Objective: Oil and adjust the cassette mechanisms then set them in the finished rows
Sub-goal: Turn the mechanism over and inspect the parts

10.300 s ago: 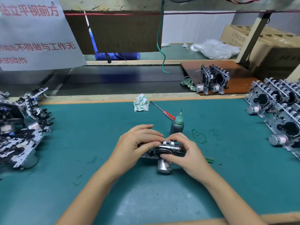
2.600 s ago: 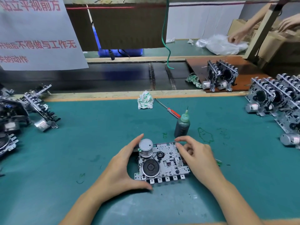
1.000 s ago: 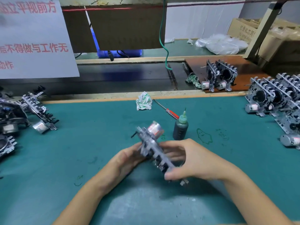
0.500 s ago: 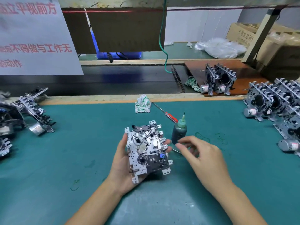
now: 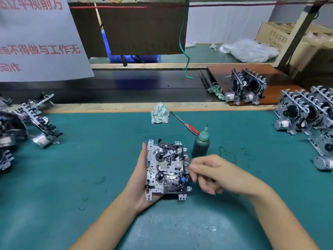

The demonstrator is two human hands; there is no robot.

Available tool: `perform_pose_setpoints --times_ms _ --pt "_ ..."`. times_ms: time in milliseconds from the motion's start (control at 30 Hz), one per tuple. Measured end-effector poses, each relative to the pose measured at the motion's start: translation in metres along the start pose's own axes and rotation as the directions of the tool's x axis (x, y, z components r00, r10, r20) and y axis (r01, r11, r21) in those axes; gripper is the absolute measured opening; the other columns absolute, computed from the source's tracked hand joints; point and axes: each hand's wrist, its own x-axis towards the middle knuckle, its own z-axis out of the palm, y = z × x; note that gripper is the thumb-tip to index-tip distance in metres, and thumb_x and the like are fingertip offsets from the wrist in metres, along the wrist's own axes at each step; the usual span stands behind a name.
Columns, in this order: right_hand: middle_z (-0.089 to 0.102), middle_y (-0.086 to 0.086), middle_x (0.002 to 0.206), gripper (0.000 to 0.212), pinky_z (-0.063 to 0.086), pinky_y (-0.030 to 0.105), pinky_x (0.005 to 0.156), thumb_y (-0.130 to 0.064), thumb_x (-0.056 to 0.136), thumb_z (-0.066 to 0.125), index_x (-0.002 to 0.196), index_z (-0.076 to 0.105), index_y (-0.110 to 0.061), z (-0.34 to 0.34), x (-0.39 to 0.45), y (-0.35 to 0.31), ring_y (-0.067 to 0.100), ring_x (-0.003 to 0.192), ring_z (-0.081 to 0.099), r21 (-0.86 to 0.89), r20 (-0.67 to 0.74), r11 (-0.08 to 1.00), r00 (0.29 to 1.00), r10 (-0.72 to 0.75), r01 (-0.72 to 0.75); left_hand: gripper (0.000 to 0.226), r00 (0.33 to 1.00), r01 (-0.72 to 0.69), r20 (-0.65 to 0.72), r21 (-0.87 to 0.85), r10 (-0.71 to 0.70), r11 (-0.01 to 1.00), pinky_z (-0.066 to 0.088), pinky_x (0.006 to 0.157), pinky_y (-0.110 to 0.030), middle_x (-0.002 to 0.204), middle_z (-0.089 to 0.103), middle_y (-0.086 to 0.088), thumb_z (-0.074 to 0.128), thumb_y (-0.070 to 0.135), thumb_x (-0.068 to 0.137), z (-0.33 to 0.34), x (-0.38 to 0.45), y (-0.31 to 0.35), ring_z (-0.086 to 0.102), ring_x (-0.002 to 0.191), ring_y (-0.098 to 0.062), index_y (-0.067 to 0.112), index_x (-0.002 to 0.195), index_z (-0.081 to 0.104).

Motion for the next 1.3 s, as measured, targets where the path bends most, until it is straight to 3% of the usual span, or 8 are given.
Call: perform_pose_setpoints --times_ms 100,200,433,667,800,1033,1300 --pt "0.033 -0.004 0.042 0.038 0.018 0.013 0.036 -0.028 0.098 0.045 0.062 0.055 -0.019 -0.001 0.002 -0.001 0.007 0.036 0.019 0.065 0.057 0.992 0.993 0.102 -0.106 0.088 1.000 0.028 -0.008 0.002 -0.028 1.000 0.048 0.098 -0.048 0.133 0.053 -0.025 0.047 0.071 0.075 0.001 0.000 0.001 0.058 0.116 -0.036 0.002 0.128 0.057" --pt "0.029 -0.003 0.044 0.039 0.022 0.013 0.035 -0.029 0.098 0.043 0.063 0.054 -0.016 0.000 0.002 0.004 0.007 0.034 0.022 0.152 0.059 0.978 0.989 0.133 -0.141 0.088 0.997 0.071 -0.023 0.014 -0.071 0.997 0.048 0.097 -0.046 0.130 0.057 -0.024 0.041 0.073 0.076 0.001 0.001 0.001 0.060 0.113 -0.034 0.002 0.124 0.061" --pt "0.044 -0.005 0.043 0.040 0.026 0.017 0.035 -0.030 0.101 0.039 0.066 0.054 -0.017 0.010 0.001 0.011 0.007 0.035 0.035 0.037 0.070 0.982 0.981 0.183 -0.186 0.086 0.994 0.106 -0.045 0.033 -0.104 0.994 0.050 0.094 -0.041 0.126 0.059 -0.023 0.027 0.073 0.084 -0.003 0.005 0.000 0.062 0.111 -0.032 0.005 0.118 0.066" --pt "0.048 -0.003 0.043 0.041 0.034 0.018 0.036 -0.027 0.101 0.040 0.066 0.055 -0.014 0.013 0.000 0.011 0.007 0.035 0.041 0.052 0.060 0.988 0.988 0.142 -0.145 0.084 0.992 0.114 -0.063 0.060 -0.110 0.992 0.044 0.101 -0.043 0.130 0.056 -0.024 0.028 0.072 0.085 -0.002 0.004 0.000 0.059 0.115 -0.033 0.005 0.122 0.063" --pt "0.060 0.004 0.052 0.038 0.041 0.018 0.037 -0.028 0.100 0.042 0.067 0.054 -0.015 0.013 -0.001 0.011 0.010 0.036 0.051 0.072 0.078 0.980 0.981 0.178 -0.184 0.083 0.991 0.116 -0.075 0.071 -0.111 0.991 0.040 0.105 -0.044 0.131 0.055 -0.024 0.032 0.071 0.084 -0.001 0.005 0.000 0.058 0.115 -0.033 0.004 0.123 0.062" --pt "0.054 0.001 0.041 0.038 0.016 0.019 0.035 -0.027 0.101 0.038 0.067 0.048 -0.013 0.015 -0.001 0.011 0.007 0.028 0.025 0.003 0.037 0.991 0.990 0.133 -0.133 0.082 0.989 0.117 -0.099 0.076 -0.109 0.990 0.044 0.101 -0.043 0.128 0.058 -0.024 0.032 0.071 0.084 0.001 0.004 0.001 0.060 0.113 -0.032 0.006 0.118 0.066" --pt "0.045 -0.002 0.034 0.053 0.021 0.018 0.035 -0.037 0.099 0.039 0.052 0.051 -0.017 0.019 0.001 0.012 0.008 0.028 0.027 -0.059 -0.046 0.986 0.988 0.150 -0.153 0.082 0.984 0.127 -0.134 0.086 -0.115 0.988 0.044 0.098 -0.044 0.127 0.059 -0.024 0.027 0.071 0.087 0.000 0.003 0.002 0.059 0.116 -0.033 0.006 0.118 0.067"
